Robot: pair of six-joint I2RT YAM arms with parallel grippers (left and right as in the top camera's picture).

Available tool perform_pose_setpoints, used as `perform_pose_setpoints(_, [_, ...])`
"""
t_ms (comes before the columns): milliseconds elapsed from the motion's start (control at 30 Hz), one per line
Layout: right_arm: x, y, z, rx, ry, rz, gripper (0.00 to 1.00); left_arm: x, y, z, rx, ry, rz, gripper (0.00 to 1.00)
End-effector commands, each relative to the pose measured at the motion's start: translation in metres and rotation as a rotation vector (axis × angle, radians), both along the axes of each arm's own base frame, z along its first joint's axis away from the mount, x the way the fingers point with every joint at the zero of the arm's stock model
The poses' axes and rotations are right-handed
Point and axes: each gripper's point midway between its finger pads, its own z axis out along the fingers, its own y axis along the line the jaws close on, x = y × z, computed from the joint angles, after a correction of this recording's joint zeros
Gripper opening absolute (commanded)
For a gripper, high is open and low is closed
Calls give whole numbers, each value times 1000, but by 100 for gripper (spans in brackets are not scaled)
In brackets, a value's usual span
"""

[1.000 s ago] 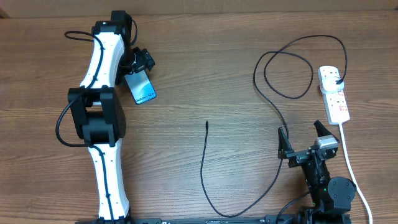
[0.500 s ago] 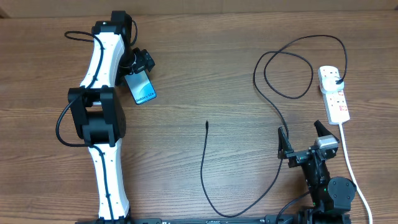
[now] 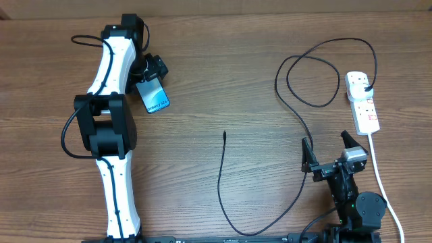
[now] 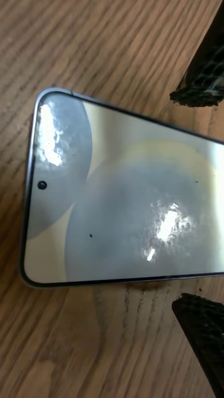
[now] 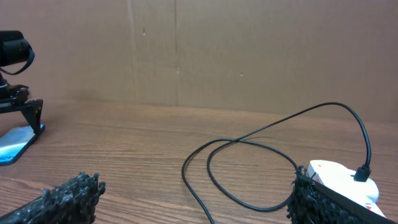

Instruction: Plug charger to phone and switch on socket

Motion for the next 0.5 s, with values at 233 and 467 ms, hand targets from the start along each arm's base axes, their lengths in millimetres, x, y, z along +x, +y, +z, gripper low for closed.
perform_pose_setpoints(233, [0, 1, -2, -1, -2, 1, 100, -4, -1, -12, 15, 19, -20, 100])
perform_pose_setpoints(467, [0, 1, -2, -1, -2, 1, 100, -1, 0, -12, 20, 8, -20, 100])
